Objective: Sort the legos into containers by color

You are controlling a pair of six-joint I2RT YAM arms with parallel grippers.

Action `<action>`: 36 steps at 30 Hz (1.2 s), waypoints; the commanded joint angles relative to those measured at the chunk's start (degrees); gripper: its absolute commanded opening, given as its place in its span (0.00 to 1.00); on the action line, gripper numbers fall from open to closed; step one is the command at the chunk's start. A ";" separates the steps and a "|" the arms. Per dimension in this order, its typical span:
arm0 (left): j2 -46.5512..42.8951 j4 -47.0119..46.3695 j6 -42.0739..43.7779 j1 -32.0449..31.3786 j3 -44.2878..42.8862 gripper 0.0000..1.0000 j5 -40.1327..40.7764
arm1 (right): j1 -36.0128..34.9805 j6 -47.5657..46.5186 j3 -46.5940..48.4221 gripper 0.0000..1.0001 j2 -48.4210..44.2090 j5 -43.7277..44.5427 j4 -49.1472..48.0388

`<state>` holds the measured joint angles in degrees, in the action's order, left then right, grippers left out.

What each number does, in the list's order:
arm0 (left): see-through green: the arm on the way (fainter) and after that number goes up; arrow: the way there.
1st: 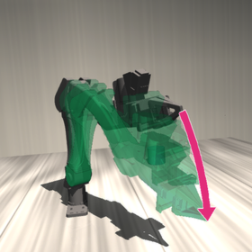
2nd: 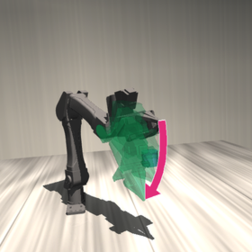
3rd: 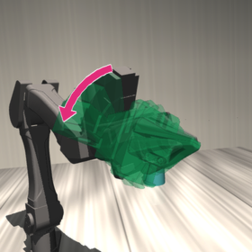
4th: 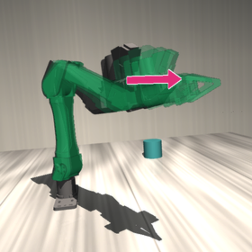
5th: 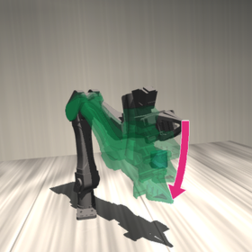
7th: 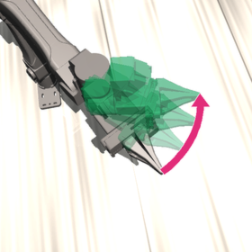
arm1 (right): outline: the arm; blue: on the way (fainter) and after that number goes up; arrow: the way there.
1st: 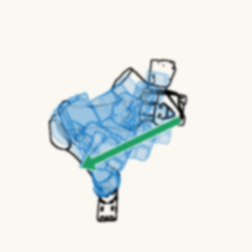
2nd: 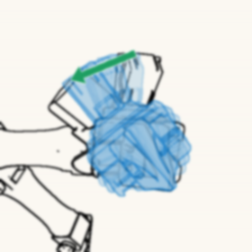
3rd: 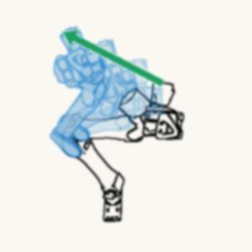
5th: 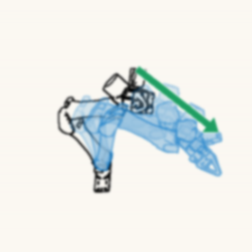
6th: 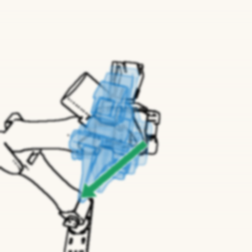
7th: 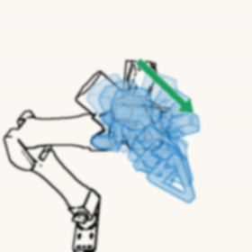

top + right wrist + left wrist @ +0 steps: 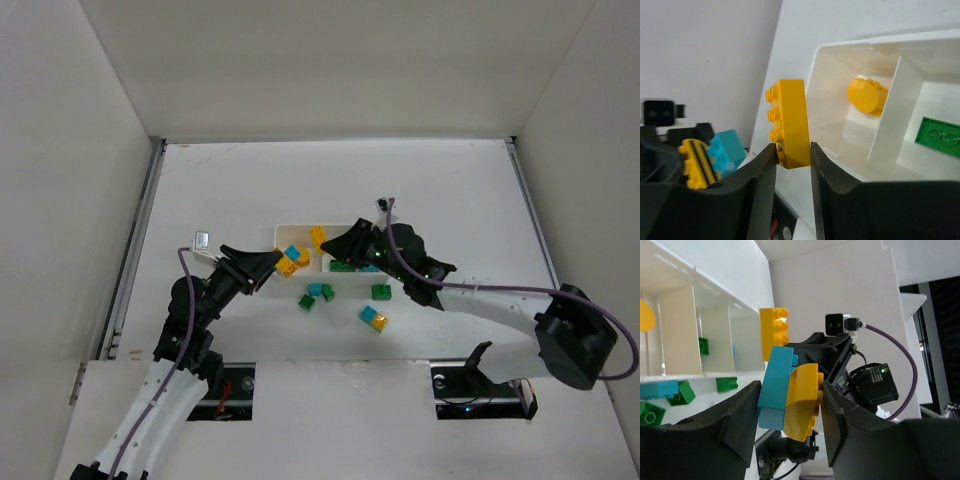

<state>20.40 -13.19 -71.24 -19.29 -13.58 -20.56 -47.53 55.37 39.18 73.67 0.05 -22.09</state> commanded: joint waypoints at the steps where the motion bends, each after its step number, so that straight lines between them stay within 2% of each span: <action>1: 0.16 2.38 -1.96 2.19 -2.24 0.18 -2.11 | -1.20 -3.87 5.11 0.31 5.85 1.52 0.46; 9: 0.60 -0.43 -3.02 4.48 -0.74 0.18 -3.61 | -2.08 -5.45 12.58 0.33 15.71 2.76 2.66; 11: 1.39 -1.57 -3.11 4.48 -0.57 0.18 -3.88 | -2.17 -5.54 14.16 0.41 16.77 3.19 3.45; 13: 2.01 -2.89 -3.64 4.31 -0.04 0.18 -3.88 | -2.17 -5.89 15.22 0.59 17.30 3.98 3.89; 15: 2.45 -4.03 -4.34 4.04 0.40 0.18 -3.88 | -2.17 -6.07 15.31 0.66 16.69 4.69 4.16; 19: 3.85 -6.93 -5.57 3.43 1.28 0.19 -4.23 | -2.00 -6.07 11.64 0.67 12.39 5.30 3.63; 25: 7.89 -14.74 -7.85 2.11 2.33 0.19 -4.84 | -2.08 -5.45 -0.40 0.59 -1.66 5.84 -0.76; 27: 9.56 -17.99 -8.82 1.23 2.77 0.19 -4.76 | -2.43 -5.28 -4.00 0.62 -7.37 5.75 -2.60; 32: 14.04 -27.31 -11.20 -2.89 2.95 0.19 -4.05 | -3.40 -1.95 -7.89 0.79 -14.77 2.07 -6.47; 36: 16.68 -30.75 -10.67 -6.93 1.63 0.19 -3.53 | -3.84 -0.36 -8.15 0.80 -14.52 -0.05 -10.16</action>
<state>36.38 -34.11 -81.03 -23.92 -10.63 -23.90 -50.68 53.04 31.64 59.09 2.44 -25.39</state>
